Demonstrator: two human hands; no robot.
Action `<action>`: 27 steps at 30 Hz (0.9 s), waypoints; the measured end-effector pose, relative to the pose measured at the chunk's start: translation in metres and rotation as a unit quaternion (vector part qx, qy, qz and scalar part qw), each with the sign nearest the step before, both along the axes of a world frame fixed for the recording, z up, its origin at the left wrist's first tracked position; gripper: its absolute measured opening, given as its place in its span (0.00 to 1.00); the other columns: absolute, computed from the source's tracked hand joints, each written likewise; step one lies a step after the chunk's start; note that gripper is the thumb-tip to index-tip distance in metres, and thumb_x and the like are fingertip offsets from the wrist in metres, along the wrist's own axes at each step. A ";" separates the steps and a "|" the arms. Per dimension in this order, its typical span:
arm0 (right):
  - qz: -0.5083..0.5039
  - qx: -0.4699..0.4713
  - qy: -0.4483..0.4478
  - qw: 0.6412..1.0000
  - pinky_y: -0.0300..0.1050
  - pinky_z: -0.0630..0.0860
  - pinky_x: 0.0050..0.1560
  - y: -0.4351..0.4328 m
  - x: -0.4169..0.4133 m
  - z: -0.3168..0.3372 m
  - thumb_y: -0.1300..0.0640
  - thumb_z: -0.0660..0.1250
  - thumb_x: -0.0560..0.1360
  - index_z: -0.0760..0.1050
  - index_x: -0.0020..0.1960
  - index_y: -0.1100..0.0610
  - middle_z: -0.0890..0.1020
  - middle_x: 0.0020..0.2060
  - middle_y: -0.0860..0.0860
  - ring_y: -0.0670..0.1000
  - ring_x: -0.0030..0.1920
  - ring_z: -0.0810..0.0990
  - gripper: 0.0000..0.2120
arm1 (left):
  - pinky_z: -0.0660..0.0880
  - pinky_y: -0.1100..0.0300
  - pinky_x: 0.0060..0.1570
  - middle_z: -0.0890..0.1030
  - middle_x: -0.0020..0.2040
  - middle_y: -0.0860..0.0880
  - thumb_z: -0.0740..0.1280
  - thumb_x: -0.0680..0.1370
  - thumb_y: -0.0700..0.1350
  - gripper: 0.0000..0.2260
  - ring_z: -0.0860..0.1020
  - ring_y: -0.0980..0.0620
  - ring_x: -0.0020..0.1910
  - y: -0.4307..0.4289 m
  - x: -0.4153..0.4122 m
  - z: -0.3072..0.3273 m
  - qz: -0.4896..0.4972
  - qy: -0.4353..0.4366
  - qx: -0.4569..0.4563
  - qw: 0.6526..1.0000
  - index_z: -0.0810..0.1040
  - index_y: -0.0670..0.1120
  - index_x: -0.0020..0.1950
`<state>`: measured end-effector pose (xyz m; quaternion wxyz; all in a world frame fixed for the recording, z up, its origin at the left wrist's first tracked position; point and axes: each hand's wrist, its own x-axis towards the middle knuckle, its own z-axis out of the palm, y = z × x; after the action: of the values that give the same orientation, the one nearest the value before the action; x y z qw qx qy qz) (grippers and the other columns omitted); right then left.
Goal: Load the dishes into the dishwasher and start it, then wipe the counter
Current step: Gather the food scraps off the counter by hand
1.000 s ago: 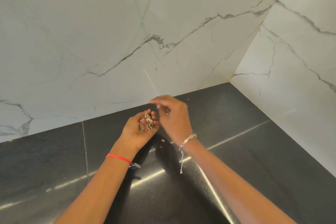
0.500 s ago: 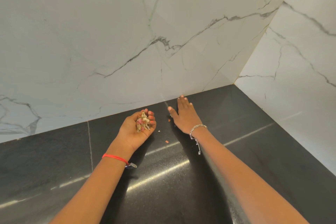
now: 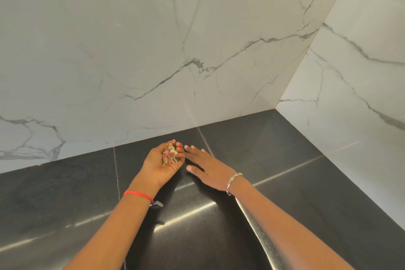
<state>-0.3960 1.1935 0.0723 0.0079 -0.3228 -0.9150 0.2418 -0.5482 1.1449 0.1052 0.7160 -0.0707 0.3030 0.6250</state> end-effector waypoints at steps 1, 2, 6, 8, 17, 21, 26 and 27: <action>0.009 0.005 -0.004 1.000 0.39 0.41 0.74 -0.007 0.004 0.001 0.52 0.50 0.82 0.51 0.76 0.54 0.51 0.76 0.47 0.44 0.75 0.46 0.24 | 0.71 0.65 0.27 0.74 0.30 0.46 0.54 0.81 0.40 0.13 0.72 0.54 0.28 -0.004 0.001 0.002 -0.002 0.002 -0.002 1.000 0.73 0.42 0.39; 0.014 0.013 -0.009 1.000 0.39 0.41 0.74 -0.014 0.008 0.001 0.53 0.50 0.82 0.51 0.76 0.54 0.50 0.76 0.47 0.44 0.75 0.46 0.24 | 0.71 0.65 0.28 0.74 0.30 0.46 0.54 0.81 0.40 0.13 0.71 0.54 0.30 -0.007 0.002 0.003 -0.003 0.003 -0.004 1.000 0.72 0.42 0.39; 0.012 0.071 -0.043 0.996 0.35 0.42 0.73 -0.034 0.022 0.005 0.60 0.50 0.82 0.49 0.76 0.58 0.49 0.76 0.48 0.45 0.76 0.47 0.23 | 0.71 0.66 0.25 0.74 0.30 0.46 0.54 0.80 0.39 0.13 0.71 0.54 0.28 -0.022 0.005 0.009 0.002 -0.003 -0.006 1.000 0.72 0.42 0.38; -0.004 0.083 -0.063 0.995 0.35 0.44 0.73 -0.045 0.028 0.006 0.67 0.50 0.80 0.47 0.76 0.58 0.47 0.76 0.49 0.45 0.76 0.45 0.26 | 0.71 0.67 0.24 0.74 0.30 0.46 0.53 0.80 0.39 0.13 0.72 0.53 0.25 -0.030 0.006 0.009 0.003 -0.007 -0.008 1.000 0.72 0.42 0.38; -0.118 0.149 -0.012 0.982 0.37 0.75 0.54 -0.077 0.033 -0.001 0.73 0.66 0.70 0.79 0.50 0.66 0.79 0.50 0.56 0.53 0.53 0.77 0.11 | 0.71 0.67 0.24 0.74 0.30 0.45 0.53 0.80 0.38 0.13 0.72 0.53 0.24 -0.058 0.015 0.009 0.003 0.000 -0.024 1.000 0.72 0.41 0.38; -0.110 0.208 -0.067 0.970 0.36 0.76 0.42 -0.079 0.029 0.008 0.68 0.77 0.59 0.79 0.35 0.57 0.79 0.35 0.51 0.49 0.41 0.77 0.11 | 0.70 0.67 0.23 0.74 0.30 0.45 0.53 0.80 0.37 0.13 0.72 0.53 0.23 -0.061 0.020 0.010 0.003 0.004 -0.028 1.000 0.72 0.41 0.38; -0.219 0.119 -0.004 0.969 0.40 0.71 0.54 -0.070 0.024 0.021 0.68 0.59 0.75 0.78 0.43 0.61 0.80 0.49 0.59 0.54 0.52 0.76 0.09 | 0.71 0.67 0.23 0.74 0.29 0.44 0.54 0.80 0.37 0.13 0.73 0.52 0.22 -0.063 0.025 0.007 -0.001 0.001 -0.038 0.999 0.72 0.41 0.38; -0.302 0.068 0.073 0.948 0.36 0.72 0.52 -0.065 0.024 0.025 0.68 0.62 0.73 0.80 0.42 0.64 0.82 0.46 0.59 0.53 0.48 0.79 0.08 | 0.71 0.67 0.23 0.74 0.30 0.44 0.54 0.80 0.37 0.12 0.73 0.52 0.23 -0.063 0.025 0.006 0.000 0.001 -0.040 0.999 0.72 0.41 0.38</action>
<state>-0.3719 1.1285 0.0975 0.1687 -0.5643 -0.7859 0.1885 -0.5231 1.0823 0.1110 0.7124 -0.0986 0.3290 0.6120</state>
